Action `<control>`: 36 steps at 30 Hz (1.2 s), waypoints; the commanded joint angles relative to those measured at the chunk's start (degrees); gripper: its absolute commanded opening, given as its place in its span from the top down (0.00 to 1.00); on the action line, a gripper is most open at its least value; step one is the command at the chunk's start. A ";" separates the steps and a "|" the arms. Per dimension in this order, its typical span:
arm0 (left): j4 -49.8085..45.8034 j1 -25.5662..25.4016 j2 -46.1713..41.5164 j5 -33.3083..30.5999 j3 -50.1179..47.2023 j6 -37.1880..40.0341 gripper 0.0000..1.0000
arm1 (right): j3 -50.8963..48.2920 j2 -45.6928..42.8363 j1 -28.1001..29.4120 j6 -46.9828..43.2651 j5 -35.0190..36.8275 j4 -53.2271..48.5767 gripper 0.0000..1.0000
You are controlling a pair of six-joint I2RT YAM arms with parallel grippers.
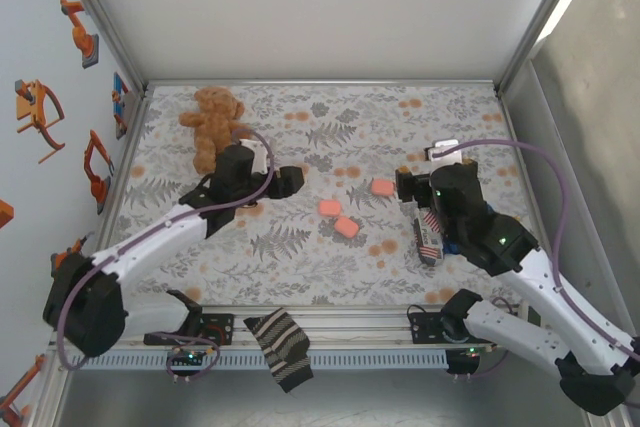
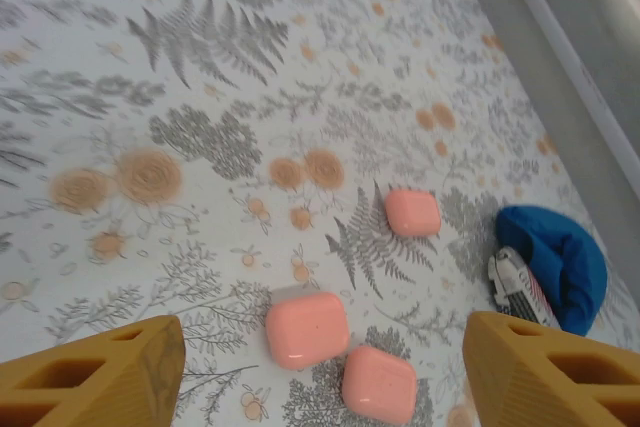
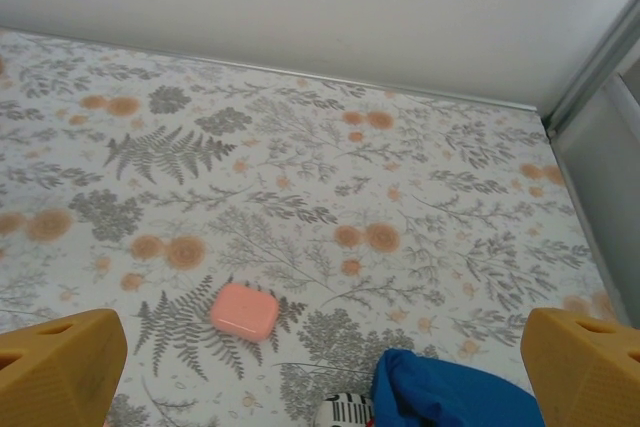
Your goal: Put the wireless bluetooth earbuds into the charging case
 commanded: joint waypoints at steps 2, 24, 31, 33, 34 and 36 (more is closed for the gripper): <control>-9.88 1.63 -8.92 -13.88 -2.91 6.22 0.19 | -4.33 -0.86 -4.21 -2.58 2.03 6.76 0.00; 3.63 5.23 -31.02 -49.94 -20.23 29.75 0.02 | -24.32 0.86 -24.68 -9.11 -2.92 30.29 0.00; 4.40 10.22 -24.53 -48.91 -21.64 25.75 0.03 | -31.77 8.19 -29.36 -9.63 -8.97 43.91 0.00; 6.68 11.29 -22.84 -47.35 -23.09 24.96 0.03 | -33.86 10.40 -30.55 -9.97 -11.02 49.02 0.00; 8.43 11.81 -21.80 -46.75 -23.96 24.68 0.03 | -34.68 11.59 -31.31 -10.08 -11.78 51.48 0.00; 11.46 12.60 -19.78 -46.77 -25.13 25.65 0.03 | -36.07 13.86 -32.54 -10.83 -12.94 56.38 0.00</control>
